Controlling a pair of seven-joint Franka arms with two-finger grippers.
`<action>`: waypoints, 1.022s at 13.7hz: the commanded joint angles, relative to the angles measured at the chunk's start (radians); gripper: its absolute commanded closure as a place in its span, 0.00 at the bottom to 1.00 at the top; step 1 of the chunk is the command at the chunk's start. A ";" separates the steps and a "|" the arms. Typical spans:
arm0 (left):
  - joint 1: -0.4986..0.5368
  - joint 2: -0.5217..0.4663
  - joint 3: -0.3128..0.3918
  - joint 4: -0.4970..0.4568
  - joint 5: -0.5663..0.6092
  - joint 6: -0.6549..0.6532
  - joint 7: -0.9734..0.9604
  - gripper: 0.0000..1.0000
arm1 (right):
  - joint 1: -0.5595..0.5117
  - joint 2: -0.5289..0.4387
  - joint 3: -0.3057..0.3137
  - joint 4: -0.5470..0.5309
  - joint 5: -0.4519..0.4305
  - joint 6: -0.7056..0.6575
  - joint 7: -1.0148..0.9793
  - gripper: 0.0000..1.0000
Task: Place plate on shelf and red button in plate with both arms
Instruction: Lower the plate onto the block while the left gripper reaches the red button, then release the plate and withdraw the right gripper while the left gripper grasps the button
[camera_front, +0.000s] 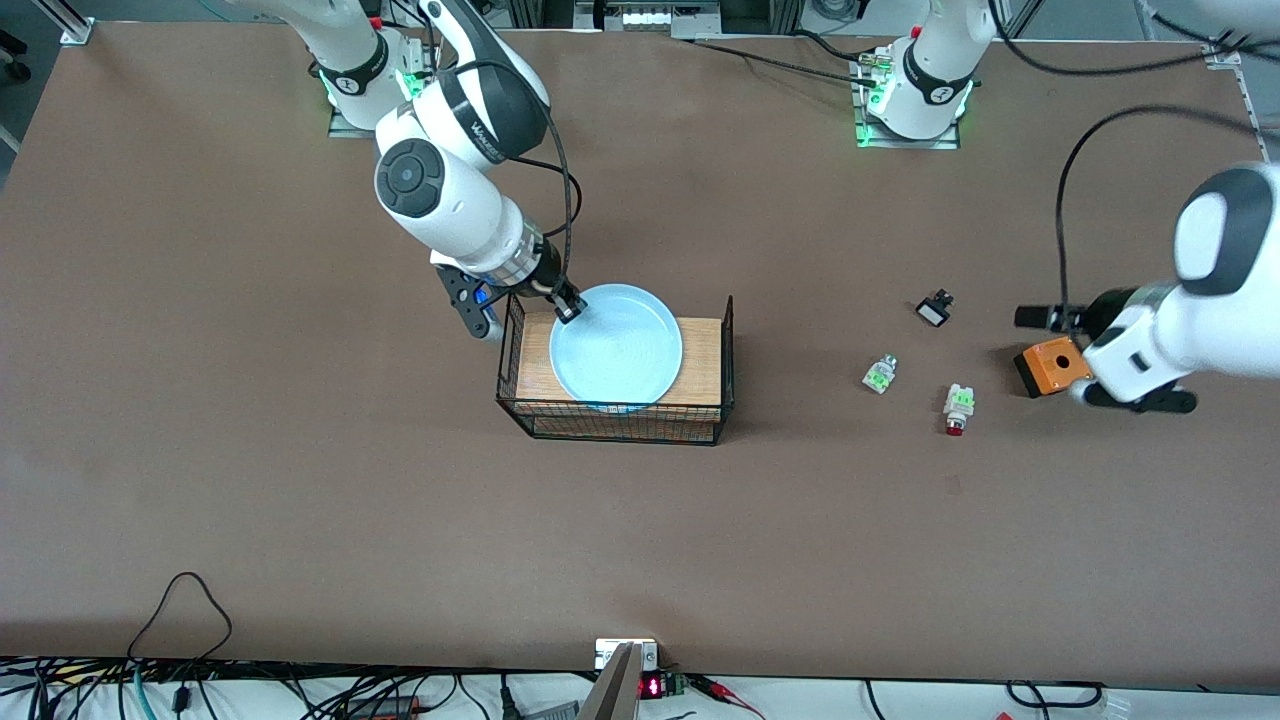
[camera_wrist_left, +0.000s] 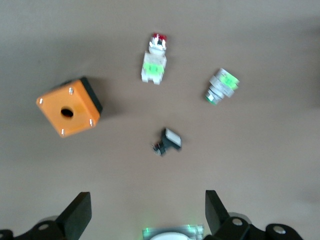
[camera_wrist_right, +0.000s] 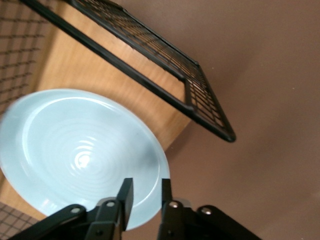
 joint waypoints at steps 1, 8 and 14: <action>-0.011 0.050 0.002 -0.086 0.036 0.184 0.005 0.00 | -0.037 -0.069 0.002 -0.003 -0.007 -0.032 -0.010 0.00; -0.103 0.102 0.002 -0.258 0.189 0.523 0.008 0.00 | -0.100 -0.159 0.001 0.180 -0.130 -0.328 -0.062 0.00; -0.068 0.201 0.002 -0.287 0.193 0.734 0.010 0.00 | -0.284 -0.169 0.001 0.188 -0.302 -0.489 -0.592 0.00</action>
